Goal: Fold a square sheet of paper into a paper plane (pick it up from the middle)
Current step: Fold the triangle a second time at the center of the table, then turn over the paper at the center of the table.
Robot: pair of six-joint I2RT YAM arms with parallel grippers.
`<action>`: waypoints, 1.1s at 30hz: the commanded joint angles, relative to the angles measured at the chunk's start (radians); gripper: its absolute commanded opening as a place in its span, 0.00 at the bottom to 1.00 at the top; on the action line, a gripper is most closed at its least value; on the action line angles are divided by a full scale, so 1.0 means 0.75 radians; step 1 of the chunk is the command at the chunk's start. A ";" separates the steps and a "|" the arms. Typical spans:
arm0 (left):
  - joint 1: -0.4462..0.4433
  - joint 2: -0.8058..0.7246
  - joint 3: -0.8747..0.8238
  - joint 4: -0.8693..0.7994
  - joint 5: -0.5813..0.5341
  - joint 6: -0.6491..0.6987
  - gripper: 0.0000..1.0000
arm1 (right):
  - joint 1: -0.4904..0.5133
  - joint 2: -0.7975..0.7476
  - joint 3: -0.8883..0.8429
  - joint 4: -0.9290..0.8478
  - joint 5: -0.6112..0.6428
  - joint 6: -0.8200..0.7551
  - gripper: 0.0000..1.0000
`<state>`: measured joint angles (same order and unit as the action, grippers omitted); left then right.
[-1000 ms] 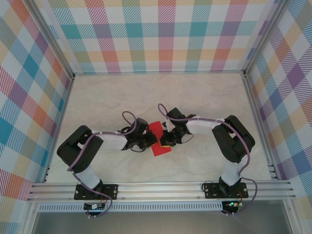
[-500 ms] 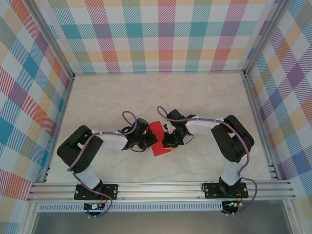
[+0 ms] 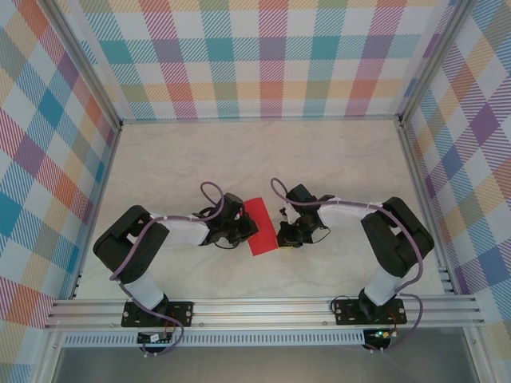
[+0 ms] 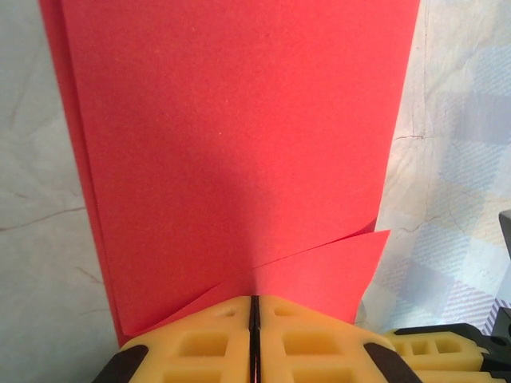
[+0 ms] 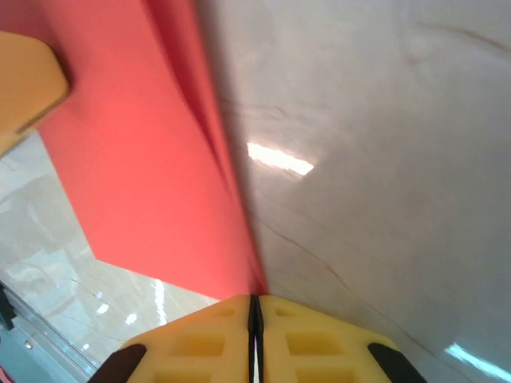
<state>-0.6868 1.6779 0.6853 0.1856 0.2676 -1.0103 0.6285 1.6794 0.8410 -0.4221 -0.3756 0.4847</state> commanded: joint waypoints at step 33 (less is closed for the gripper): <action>-0.013 -0.175 -0.095 0.022 0.010 -0.026 0.39 | 0.019 0.237 0.341 0.074 0.109 0.058 0.16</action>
<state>-0.6872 1.5646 0.6338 0.1864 0.2710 -1.0180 0.6415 1.8359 1.0756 -0.3672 -0.3138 0.5087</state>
